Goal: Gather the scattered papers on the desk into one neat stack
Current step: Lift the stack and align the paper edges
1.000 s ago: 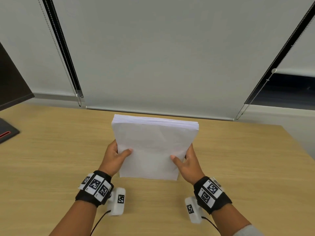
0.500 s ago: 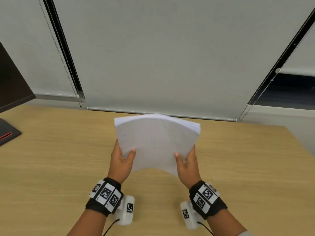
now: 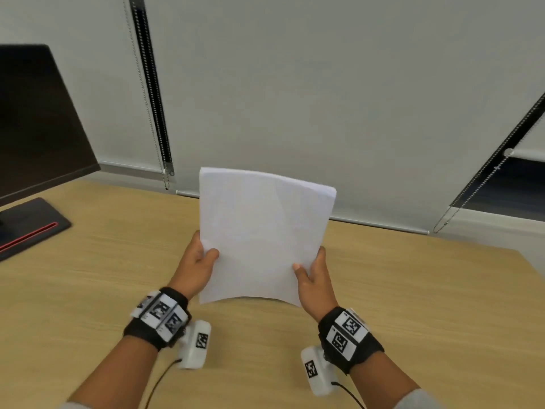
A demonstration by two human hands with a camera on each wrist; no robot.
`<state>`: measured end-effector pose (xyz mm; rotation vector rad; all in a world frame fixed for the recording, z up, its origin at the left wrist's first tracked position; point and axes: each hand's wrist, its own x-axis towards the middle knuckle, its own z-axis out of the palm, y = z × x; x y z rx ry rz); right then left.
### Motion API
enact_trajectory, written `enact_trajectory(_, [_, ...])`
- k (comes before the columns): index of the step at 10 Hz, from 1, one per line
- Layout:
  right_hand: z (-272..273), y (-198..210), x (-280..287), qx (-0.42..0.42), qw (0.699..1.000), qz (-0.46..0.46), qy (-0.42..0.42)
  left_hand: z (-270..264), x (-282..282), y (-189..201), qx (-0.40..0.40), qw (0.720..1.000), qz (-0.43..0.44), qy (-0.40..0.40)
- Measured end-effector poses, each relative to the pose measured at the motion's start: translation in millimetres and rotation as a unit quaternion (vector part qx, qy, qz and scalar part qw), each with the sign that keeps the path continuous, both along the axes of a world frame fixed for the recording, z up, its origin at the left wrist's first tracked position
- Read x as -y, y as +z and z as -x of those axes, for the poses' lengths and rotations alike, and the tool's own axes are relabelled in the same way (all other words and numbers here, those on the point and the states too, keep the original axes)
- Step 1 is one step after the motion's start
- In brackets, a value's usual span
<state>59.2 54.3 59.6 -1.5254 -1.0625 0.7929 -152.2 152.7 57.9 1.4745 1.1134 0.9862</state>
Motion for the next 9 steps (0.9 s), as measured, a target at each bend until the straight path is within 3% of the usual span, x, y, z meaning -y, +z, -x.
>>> enact_trajectory(2, [115, 12, -83, -0.054, 0.986, 0.129, 0.094, 142, -68, 36, -0.123, 0.987, 0.085, 0.065])
enact_trajectory(4, [230, -26, -133, -0.042, 0.951, 0.279, 0.127, 241, -103, 12, -0.302, 0.938, 0.126, 0.116])
enact_trajectory(5, [267, -50, -144, 0.086, 0.914, 0.373, 0.136, 264, -116, -10, -0.337, 0.919, 0.144, 0.145])
enact_trajectory(7, [296, -75, -169, 0.283, 0.873, 0.364, 0.161, 283, -140, -50, -0.337, 0.902, 0.177, 0.205])
enact_trajectory(8, [311, -63, -191, 0.015, 0.914, 0.404, -0.021, 284, -155, -62, -0.338, 0.900, 0.182, 0.209])
enact_trajectory(9, [316, -60, -200, 0.089, 0.917, 0.389, 0.005, 282, -173, -68, -0.355, 0.895, 0.181, 0.202])
